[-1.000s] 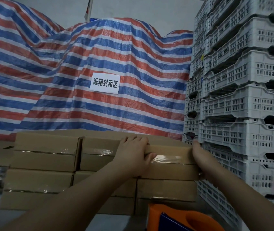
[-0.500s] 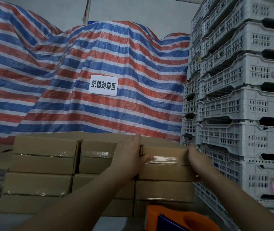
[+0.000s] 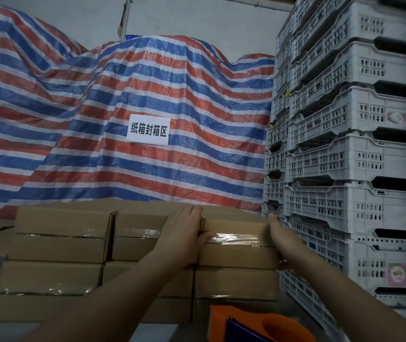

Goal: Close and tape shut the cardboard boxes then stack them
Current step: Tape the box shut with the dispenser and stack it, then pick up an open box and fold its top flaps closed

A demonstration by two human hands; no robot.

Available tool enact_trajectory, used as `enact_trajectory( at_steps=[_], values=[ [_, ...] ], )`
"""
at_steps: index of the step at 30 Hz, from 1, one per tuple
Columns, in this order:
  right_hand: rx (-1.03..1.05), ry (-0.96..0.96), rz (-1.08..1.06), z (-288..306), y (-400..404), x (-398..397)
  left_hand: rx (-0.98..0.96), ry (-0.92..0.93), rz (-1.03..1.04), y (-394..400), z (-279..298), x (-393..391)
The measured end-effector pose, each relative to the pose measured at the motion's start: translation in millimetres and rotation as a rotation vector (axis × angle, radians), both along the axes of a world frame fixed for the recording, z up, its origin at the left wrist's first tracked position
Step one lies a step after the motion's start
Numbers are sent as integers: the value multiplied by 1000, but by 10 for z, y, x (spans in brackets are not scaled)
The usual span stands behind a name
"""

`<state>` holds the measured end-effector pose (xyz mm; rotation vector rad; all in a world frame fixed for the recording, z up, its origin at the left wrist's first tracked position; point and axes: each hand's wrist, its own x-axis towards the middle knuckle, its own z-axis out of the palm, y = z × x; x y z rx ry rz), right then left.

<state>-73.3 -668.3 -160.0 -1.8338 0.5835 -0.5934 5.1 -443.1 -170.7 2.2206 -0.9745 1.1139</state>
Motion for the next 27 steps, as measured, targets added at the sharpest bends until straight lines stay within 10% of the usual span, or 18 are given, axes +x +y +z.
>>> enact_trajectory(
  at_steps=[13,27],
  values=[
    [-599,-368,-298,246,448,-198,-226,58,-117,806,286,-439],
    [-637,-535,320,-151,2345,-120,-195,225,12,2293,-256,-497]
  ],
)
